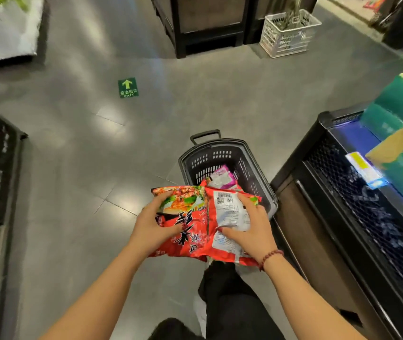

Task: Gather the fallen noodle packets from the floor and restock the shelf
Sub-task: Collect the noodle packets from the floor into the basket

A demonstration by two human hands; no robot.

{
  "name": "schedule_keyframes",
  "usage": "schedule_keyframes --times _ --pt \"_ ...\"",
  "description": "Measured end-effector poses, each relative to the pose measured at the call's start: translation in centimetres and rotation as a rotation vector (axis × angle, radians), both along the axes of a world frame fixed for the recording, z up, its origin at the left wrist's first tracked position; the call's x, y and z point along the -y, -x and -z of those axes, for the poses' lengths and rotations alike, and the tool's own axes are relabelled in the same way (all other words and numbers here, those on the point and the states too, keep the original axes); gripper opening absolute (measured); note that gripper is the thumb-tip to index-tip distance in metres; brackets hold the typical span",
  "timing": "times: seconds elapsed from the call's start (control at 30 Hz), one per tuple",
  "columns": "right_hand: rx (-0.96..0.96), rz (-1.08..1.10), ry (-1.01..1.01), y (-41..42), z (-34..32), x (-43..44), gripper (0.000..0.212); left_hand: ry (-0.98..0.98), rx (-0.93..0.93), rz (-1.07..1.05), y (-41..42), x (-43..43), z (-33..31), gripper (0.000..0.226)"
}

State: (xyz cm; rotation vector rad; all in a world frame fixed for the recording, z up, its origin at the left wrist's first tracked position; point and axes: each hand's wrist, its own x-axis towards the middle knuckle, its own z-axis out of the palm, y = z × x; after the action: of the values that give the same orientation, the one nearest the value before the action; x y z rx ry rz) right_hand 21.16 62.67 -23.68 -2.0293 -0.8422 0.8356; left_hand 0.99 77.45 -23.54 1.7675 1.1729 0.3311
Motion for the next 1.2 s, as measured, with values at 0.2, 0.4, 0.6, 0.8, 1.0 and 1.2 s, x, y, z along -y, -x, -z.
schedule_keyframes --times 0.2,0.4,0.6,0.8,1.0,1.2 --pt "-0.033 0.066 0.033 -7.5 -0.2 -6.6 0.085 -0.017 -0.031 0.107 -8.6 -8.2 -0.2 0.077" --pt "-0.051 0.264 0.066 -11.0 1.4 -10.4 0.085 0.05 -0.042 0.306 -15.8 -15.0 1.3 0.075" --pt "-0.083 0.578 0.073 -11.6 5.1 -13.8 0.091 0.08 -0.116 0.632 -23.0 -22.3 3.6 0.074" --pt "-0.098 0.823 0.187 -11.7 12.3 -16.4 0.09 0.075 -0.213 0.892 -29.3 -26.6 11.1 0.076" --pt "-0.097 1.051 0.314 -11.9 24.9 -16.5 0.09 0.078 -0.323 1.033 -31.7 -27.4 26.2 0.081" --pt "-0.015 1.083 0.425 -12.2 38.8 -16.6 0.09 0.161 -0.451 1.246 -31.8 -26.6 41.7 0.083"
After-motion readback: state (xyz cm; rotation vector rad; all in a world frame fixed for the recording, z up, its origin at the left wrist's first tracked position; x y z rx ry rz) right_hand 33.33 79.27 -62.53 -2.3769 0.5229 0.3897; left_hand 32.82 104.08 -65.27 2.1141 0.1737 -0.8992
